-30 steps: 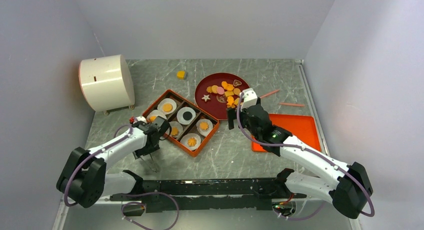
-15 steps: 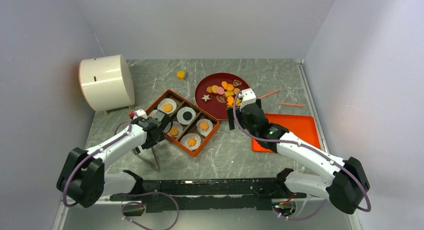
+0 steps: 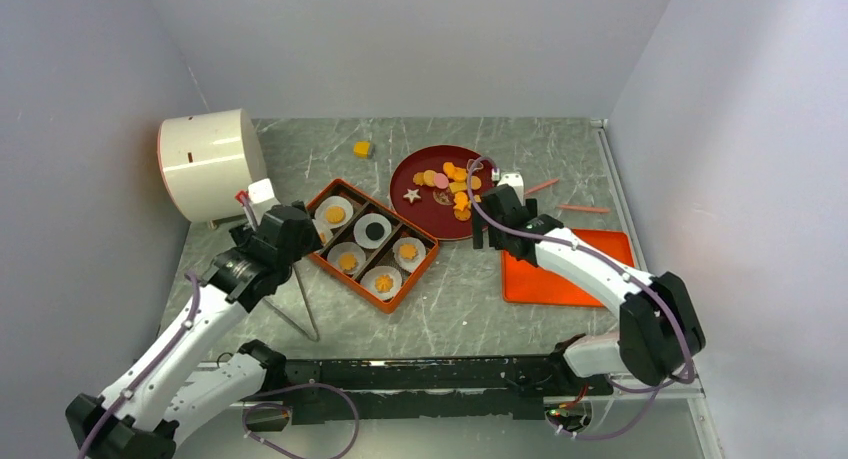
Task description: Pack the cookies
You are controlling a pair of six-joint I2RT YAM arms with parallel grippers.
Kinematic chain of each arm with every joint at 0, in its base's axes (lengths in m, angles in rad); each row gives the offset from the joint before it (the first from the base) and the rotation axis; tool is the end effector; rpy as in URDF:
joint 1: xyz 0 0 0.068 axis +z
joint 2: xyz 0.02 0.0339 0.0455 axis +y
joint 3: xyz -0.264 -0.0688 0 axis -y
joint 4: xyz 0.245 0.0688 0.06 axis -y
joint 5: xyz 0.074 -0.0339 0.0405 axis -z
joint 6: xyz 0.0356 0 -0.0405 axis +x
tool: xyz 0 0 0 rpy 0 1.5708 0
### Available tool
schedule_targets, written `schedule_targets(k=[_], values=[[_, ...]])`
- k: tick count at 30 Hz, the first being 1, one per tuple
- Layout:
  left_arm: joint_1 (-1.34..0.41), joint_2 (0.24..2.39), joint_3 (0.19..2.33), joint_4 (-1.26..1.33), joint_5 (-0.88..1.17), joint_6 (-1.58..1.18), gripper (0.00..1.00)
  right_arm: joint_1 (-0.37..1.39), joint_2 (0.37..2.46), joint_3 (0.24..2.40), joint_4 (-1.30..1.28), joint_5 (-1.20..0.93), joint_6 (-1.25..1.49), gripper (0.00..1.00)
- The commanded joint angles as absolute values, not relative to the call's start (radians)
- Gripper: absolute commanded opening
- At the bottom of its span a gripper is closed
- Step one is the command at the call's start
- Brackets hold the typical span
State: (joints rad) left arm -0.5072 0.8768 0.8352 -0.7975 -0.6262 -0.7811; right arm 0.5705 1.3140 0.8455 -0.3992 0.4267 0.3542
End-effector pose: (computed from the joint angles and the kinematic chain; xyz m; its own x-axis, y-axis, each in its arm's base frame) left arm 0.1562 -0.0629 0.2897 -0.4980 -0.3759 -0.7815 -0.4215 0.8925 -0.1607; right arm 0.2330 0.1320 0.2306 -0.6946 -0.0705 -0.7159 -0.0272 0.9970 -0.0719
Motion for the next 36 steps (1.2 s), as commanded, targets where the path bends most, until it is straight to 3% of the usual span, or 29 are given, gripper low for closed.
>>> schedule_targets(k=[1, 9, 20, 32, 36], values=[[-0.503, 0.797, 0.832, -0.583, -0.602, -0.526, 0.96, 0.517, 1.370, 0.888, -0.499, 0.365, 0.410, 0.93], [-0.503, 0.755, 0.753, -0.437, -0.465, -0.381, 0.96, 0.455, 1.494, 0.854, -0.482, 0.238, 0.458, 0.69], [-0.503, 0.815, 0.731, -0.385, -0.385, -0.336, 0.97, 0.443, 1.588, 0.865, -0.524, 0.222, 0.509, 0.35], [-0.503, 0.799, 0.693, -0.325, -0.364, -0.317, 0.96, 0.443, 1.583, 0.842, -0.565, 0.216, 0.555, 0.19], [-0.503, 0.788, 0.687, -0.313, -0.356, -0.315, 0.97, 0.444, 1.568, 0.857, -0.591, 0.233, 0.559, 0.07]])
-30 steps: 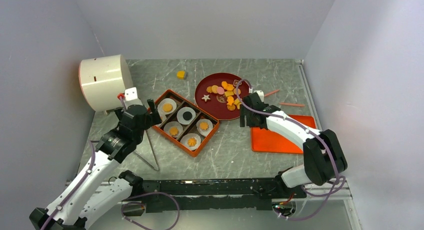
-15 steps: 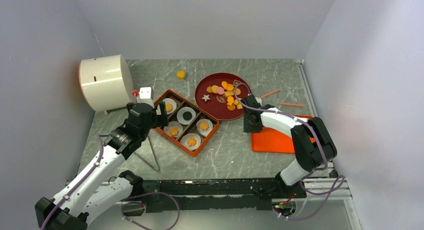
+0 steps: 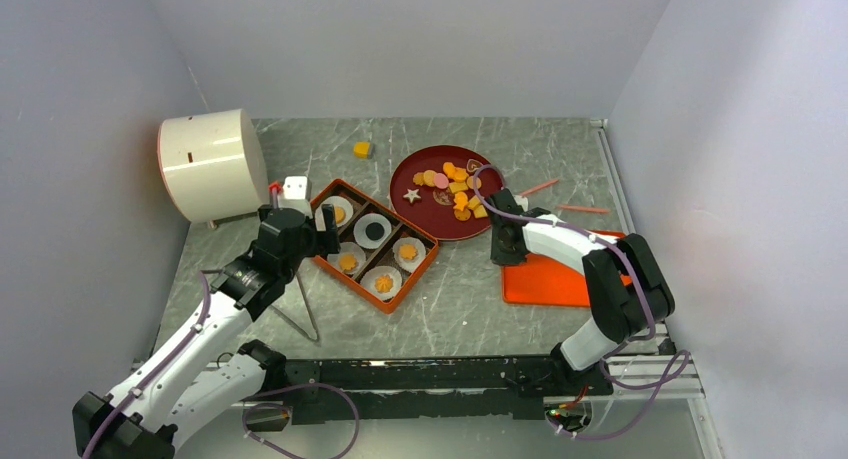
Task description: Pack the cookies
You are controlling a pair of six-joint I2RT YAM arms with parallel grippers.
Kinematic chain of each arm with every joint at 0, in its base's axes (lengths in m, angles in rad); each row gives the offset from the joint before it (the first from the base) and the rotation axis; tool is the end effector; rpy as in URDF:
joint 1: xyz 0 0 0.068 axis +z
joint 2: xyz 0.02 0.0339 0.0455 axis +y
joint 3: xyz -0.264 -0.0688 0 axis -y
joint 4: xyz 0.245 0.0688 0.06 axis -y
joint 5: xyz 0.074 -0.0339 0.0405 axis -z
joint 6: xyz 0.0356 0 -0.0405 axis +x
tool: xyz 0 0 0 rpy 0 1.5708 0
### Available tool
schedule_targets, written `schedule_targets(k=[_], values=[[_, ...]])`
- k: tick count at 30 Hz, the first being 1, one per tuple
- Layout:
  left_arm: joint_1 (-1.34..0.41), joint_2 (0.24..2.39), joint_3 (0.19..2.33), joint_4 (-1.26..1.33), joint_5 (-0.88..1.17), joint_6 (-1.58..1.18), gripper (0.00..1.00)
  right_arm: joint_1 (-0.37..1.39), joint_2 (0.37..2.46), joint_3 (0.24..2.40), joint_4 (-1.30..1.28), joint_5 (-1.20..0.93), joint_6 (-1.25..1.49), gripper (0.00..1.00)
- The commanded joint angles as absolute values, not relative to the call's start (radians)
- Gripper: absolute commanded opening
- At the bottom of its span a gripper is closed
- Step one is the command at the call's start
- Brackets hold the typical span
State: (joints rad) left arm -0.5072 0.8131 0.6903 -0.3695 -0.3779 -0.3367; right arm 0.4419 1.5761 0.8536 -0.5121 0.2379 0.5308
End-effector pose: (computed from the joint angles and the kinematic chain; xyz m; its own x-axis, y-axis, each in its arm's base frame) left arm 0.1667 -0.0776 0.2842 -0.4452 -0.1039 -0.8894 0.0214 0.9917 -0.1265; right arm 0.2573 0.1125 0.1580 -0.9107 0.1134 -0.3971 0.1342 0.9906 -0.0249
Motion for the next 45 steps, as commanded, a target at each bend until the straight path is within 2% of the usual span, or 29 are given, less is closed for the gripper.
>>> schedule_targets(k=[1, 3, 13, 22, 24, 28, 34, 45], values=[[-0.503, 0.787, 0.685, -0.308, -0.352, -0.315, 0.96, 0.445, 1.561, 0.863, -0.600, 0.241, 0.560, 0.04], [-0.503, 0.781, 0.683, -0.302, -0.342, -0.315, 0.97, 0.446, 1.543, 0.872, -0.616, 0.243, 0.560, 0.00], [-0.503, 0.712, 0.669, -0.285, -0.318, -0.321, 0.96, 0.481, 1.505, 0.920, -0.670, 0.224, 0.573, 0.00], [-0.502, 0.684, 0.665, -0.272, -0.244, -0.327, 0.96, 0.486, 1.345, 0.943, -0.623, 0.155, 0.601, 0.00], [-0.503, 0.683, 0.670, -0.266, -0.195, -0.321, 0.97, 0.486, 1.313, 0.954, -0.605, 0.138, 0.614, 0.00], [-0.503, 0.707, 0.674, -0.221, -0.063, -0.355, 0.90, 0.487, 1.245, 0.989, -0.591, 0.121, 0.614, 0.00], [-0.516, 0.842, 0.724, -0.179, 0.058, -0.430, 0.87, 0.486, 1.176, 1.065, -0.529, 0.058, 0.591, 0.00], [-0.837, 0.904, 0.755, 0.031, -0.099, -0.438, 0.91, 0.486, 1.104, 1.155, -0.329, -0.035, 0.701, 0.00]])
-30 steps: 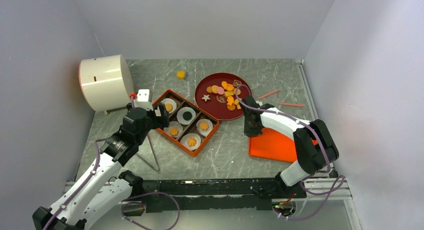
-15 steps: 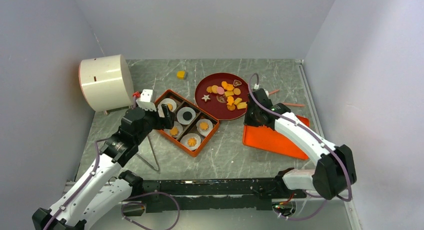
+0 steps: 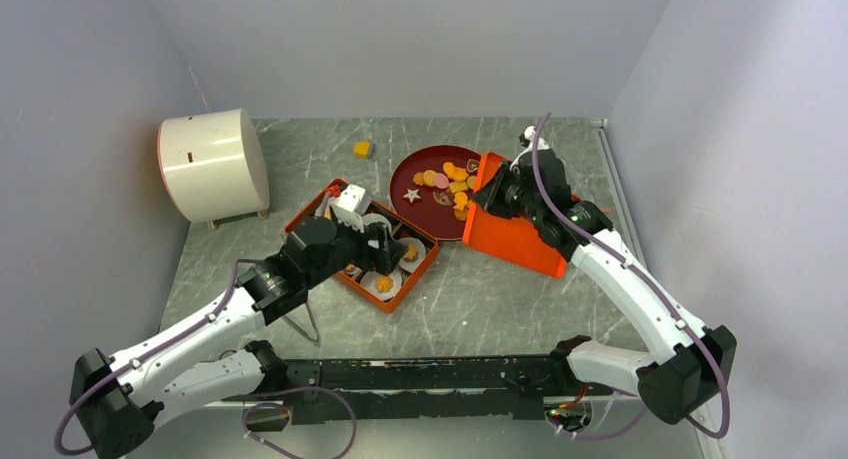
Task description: Pack the cookies
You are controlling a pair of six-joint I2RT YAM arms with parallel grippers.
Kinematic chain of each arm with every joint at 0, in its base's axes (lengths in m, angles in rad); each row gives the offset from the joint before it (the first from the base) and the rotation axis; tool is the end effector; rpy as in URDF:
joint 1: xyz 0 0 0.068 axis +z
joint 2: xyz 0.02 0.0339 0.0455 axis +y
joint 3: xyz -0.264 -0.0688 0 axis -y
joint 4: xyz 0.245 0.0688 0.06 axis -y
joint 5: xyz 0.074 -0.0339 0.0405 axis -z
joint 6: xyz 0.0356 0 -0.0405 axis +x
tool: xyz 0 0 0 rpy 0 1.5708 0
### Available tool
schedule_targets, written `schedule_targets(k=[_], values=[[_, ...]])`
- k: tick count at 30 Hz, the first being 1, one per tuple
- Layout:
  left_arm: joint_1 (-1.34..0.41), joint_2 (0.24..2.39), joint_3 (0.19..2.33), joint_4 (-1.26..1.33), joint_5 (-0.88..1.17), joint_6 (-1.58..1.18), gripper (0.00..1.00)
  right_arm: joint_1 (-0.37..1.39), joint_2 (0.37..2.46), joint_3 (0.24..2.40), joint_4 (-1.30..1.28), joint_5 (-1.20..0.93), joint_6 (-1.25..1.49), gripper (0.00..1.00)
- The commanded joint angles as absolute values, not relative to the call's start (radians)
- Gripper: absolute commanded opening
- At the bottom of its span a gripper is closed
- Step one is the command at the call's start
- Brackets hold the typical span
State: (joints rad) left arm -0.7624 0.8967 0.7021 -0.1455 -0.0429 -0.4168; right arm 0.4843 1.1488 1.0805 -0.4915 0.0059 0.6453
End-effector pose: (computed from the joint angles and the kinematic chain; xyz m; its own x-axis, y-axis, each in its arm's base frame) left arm 0.1533 -0.1443 0.2947 -0.4881 -0.0931 -0.8678 0.5066 0.7795 -0.3686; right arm 0.2242 0.1177 0.3393 -0.6528 0.3361 -0.6789 -0.0858 0.8576 0.5071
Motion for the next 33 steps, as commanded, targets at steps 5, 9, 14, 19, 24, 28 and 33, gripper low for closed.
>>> schedule_targets(k=[5, 9, 14, 19, 24, 28, 33], values=[[-0.904, 0.938, 0.715, 0.241, -0.101, -0.471, 0.91, 0.486, 1.079, 1.160, -0.229, -0.059, 0.775, 0.00], [-0.941, 0.979, 0.713, 0.340, -0.113, -0.478, 0.89, 0.487, 1.073, 1.157, -0.167, -0.081, 0.829, 0.00], [-1.017, 1.030, 0.703, 0.449, -0.187, -0.425, 0.88, 0.488, 1.070, 1.156, -0.070, -0.083, 0.891, 0.00], [-1.099, 1.090, 0.646, 0.663, -0.314, -0.318, 0.88, 0.490, 1.074, 1.144, 0.029, -0.081, 0.956, 0.00], [-1.128, 1.207, 0.655, 0.818, -0.406, -0.261, 0.87, 0.494, 1.099, 1.164, 0.064, -0.099, 0.989, 0.00], [-1.129, 1.302, 0.663, 0.964, -0.453, -0.227, 0.85, 0.495, 1.107, 1.176, 0.073, -0.105, 1.001, 0.00], [-1.129, 1.416, 0.704, 1.063, -0.489, -0.177, 0.83, 0.496, 1.096, 1.153, 0.104, -0.098, 1.021, 0.00]])
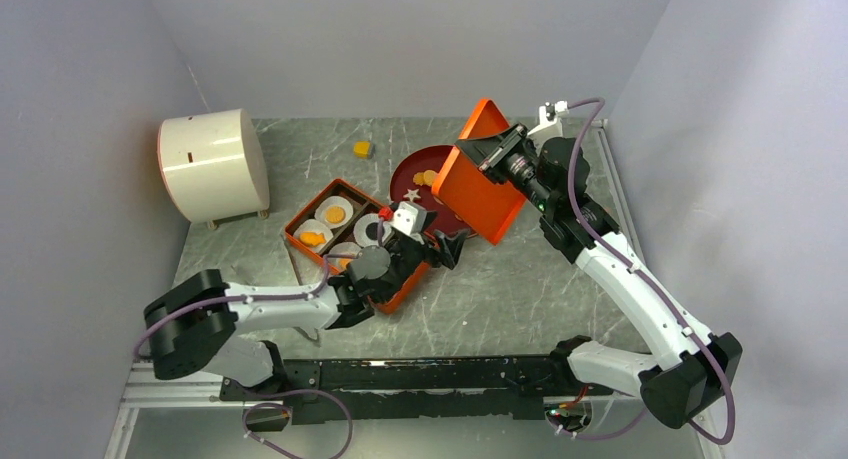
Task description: Pack the cookies
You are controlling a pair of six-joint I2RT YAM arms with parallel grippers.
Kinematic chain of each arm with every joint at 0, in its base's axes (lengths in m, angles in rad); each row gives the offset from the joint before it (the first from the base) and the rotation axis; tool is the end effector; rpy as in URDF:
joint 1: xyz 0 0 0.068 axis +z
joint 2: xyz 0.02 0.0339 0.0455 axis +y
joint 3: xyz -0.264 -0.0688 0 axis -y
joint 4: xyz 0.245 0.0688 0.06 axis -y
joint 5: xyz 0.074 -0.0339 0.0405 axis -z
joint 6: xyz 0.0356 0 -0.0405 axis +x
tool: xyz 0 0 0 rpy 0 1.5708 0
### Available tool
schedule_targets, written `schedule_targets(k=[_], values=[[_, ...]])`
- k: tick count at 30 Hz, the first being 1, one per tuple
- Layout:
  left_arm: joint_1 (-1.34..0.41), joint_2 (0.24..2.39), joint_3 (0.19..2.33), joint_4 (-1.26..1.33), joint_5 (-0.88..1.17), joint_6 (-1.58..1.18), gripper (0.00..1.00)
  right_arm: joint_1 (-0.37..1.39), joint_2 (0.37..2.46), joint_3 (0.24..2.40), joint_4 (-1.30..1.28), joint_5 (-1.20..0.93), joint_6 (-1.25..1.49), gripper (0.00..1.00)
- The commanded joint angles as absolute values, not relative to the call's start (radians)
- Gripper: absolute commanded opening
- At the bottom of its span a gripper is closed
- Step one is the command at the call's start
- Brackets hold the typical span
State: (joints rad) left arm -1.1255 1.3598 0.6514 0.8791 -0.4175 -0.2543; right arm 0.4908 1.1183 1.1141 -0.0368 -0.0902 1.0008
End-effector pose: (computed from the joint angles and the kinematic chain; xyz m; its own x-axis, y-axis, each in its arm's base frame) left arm 0.1400 -0.2598 0.2759 -0.0934 -0.3381 -0.9364 0.6503 0.6915 -0.3146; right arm 0.2271 0.1250 0.4054 -0.4815 0.6934 -0.5361 -0.2657 0.4674 0.8432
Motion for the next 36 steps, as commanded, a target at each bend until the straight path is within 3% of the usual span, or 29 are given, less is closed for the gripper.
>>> schedule_targets(k=[1, 12, 18, 24, 27, 36], values=[[-1.129, 1.436, 0.707, 1.091, -0.497, -0.166, 0.82, 0.495, 1.096, 1.153, 0.103, -0.097, 1.023, 0.00], [-1.128, 1.635, 0.812, 1.302, -0.542, -0.064, 0.63, 0.496, 1.120, 1.171, 0.118, -0.150, 1.046, 0.00], [-1.128, 1.682, 0.828, 1.355, -0.551, 0.018, 0.43, 0.495, 1.107, 1.171, 0.102, -0.161, 1.026, 0.00], [-1.127, 1.665, 0.791, 1.427, -0.588, 0.181, 0.09, 0.494, 1.073, 1.184, 0.032, -0.144, 0.969, 0.00], [-1.127, 1.640, 0.779, 1.458, -0.590, 0.316, 0.05, 0.494, 1.051, 1.189, 0.004, -0.139, 0.939, 0.10], [-1.127, 1.572, 0.809, 1.399, -0.520, 0.757, 0.05, 0.492, 0.963, 1.217, -0.162, -0.048, 0.857, 0.57]])
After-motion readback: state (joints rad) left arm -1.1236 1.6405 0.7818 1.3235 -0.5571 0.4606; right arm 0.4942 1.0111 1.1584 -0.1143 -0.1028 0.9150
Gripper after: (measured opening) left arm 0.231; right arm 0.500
